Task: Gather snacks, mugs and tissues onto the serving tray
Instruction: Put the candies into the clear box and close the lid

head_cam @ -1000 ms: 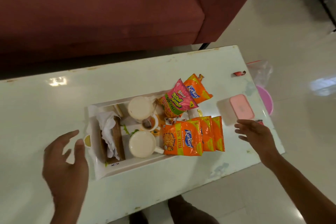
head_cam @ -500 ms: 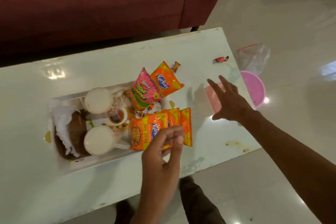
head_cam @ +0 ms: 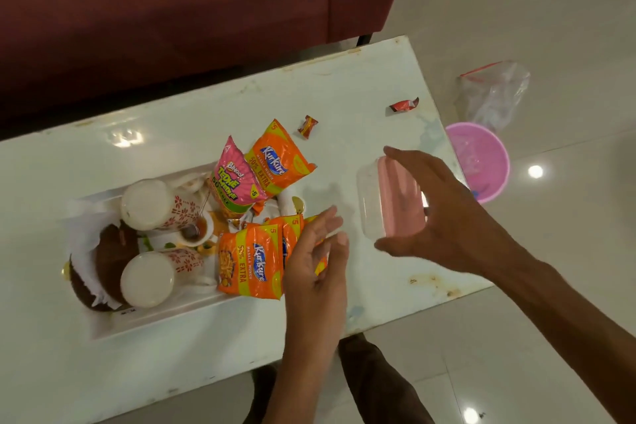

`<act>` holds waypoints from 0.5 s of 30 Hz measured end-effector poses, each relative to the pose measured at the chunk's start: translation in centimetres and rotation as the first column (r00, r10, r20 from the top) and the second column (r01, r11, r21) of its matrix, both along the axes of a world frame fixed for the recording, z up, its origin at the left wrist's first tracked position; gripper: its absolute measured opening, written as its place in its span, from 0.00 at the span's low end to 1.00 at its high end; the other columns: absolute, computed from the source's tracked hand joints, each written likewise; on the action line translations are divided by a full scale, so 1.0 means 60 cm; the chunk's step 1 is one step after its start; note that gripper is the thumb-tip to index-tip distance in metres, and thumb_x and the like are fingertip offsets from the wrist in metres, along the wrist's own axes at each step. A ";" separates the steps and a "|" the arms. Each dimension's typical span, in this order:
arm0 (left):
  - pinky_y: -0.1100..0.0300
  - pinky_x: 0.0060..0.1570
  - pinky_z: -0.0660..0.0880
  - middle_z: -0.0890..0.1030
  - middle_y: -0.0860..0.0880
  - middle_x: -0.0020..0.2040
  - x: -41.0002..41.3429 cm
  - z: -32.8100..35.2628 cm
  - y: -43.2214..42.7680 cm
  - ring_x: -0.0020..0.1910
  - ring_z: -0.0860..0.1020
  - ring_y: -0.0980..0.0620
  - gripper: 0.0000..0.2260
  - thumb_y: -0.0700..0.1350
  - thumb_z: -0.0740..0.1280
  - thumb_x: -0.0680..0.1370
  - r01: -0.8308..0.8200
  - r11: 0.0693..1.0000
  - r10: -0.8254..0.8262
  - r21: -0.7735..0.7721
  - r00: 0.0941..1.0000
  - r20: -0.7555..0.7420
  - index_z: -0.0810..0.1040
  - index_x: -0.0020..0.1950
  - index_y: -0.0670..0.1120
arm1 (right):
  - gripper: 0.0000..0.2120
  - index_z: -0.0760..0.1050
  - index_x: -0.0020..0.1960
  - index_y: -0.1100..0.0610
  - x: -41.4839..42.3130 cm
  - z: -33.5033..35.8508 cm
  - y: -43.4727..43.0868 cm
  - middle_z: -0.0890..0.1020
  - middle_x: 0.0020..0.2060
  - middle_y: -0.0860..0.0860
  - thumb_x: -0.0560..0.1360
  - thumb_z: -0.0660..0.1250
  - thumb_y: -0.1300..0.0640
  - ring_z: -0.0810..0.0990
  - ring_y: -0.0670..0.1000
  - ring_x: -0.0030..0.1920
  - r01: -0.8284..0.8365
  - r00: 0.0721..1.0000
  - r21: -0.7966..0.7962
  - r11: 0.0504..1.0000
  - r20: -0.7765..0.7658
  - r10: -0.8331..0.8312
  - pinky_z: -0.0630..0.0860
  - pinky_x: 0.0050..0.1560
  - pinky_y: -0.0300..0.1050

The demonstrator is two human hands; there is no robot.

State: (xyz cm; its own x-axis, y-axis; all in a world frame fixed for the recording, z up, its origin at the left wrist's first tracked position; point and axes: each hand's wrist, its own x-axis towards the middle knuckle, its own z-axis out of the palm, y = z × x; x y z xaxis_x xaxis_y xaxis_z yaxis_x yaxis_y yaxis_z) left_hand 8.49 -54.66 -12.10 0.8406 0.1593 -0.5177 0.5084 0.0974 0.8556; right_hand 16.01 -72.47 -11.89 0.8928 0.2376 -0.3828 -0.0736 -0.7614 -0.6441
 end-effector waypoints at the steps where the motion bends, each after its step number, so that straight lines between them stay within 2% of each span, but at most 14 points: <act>1: 0.53 0.61 0.78 0.82 0.59 0.62 0.010 0.000 -0.003 0.63 0.79 0.57 0.13 0.54 0.68 0.78 0.009 0.998 -0.011 -0.059 1.000 -0.024 0.78 0.63 0.62 | 0.56 0.52 0.75 0.39 -0.015 0.024 0.005 0.61 0.71 0.41 0.54 0.79 0.38 0.68 0.47 0.66 -0.021 1.000 0.038 0.999 -0.009 0.022 0.79 0.57 0.52; 4: 0.50 0.57 0.81 0.83 0.57 0.61 0.027 0.004 -0.011 0.63 0.80 0.55 0.19 0.59 0.69 0.74 0.071 0.967 -0.098 -0.246 0.990 -0.099 0.77 0.65 0.65 | 0.55 0.51 0.74 0.34 -0.050 0.073 0.014 0.59 0.71 0.37 0.55 0.78 0.37 0.65 0.46 0.69 -0.057 0.997 0.070 0.996 -0.038 0.060 0.76 0.61 0.59; 7: 0.46 0.52 0.82 0.84 0.56 0.59 0.028 0.003 -0.003 0.60 0.82 0.55 0.20 0.60 0.71 0.72 0.078 0.952 -0.117 -0.295 0.987 -0.115 0.78 0.64 0.64 | 0.53 0.52 0.73 0.33 -0.060 0.095 0.018 0.59 0.70 0.33 0.56 0.79 0.39 0.65 0.44 0.70 -0.063 0.996 0.088 0.994 -0.061 0.069 0.74 0.63 0.57; 9: 0.48 0.50 0.83 0.84 0.56 0.58 0.024 0.005 0.004 0.59 0.82 0.56 0.20 0.60 0.71 0.72 0.095 0.939 -0.138 -0.330 0.984 -0.109 0.78 0.64 0.64 | 0.52 0.53 0.72 0.32 -0.063 0.108 0.016 0.60 0.68 0.30 0.56 0.79 0.39 0.66 0.42 0.68 -0.067 0.995 0.108 0.992 -0.071 0.075 0.76 0.62 0.54; 15: 0.55 0.45 0.82 0.84 0.57 0.58 0.003 0.018 0.001 0.59 0.82 0.57 0.17 0.57 0.71 0.72 0.086 0.889 -0.150 -0.451 0.983 -0.110 0.79 0.61 0.65 | 0.52 0.54 0.70 0.29 -0.071 0.130 0.008 0.61 0.68 0.28 0.53 0.78 0.36 0.66 0.42 0.69 -0.089 0.992 0.118 0.989 -0.075 0.098 0.75 0.63 0.55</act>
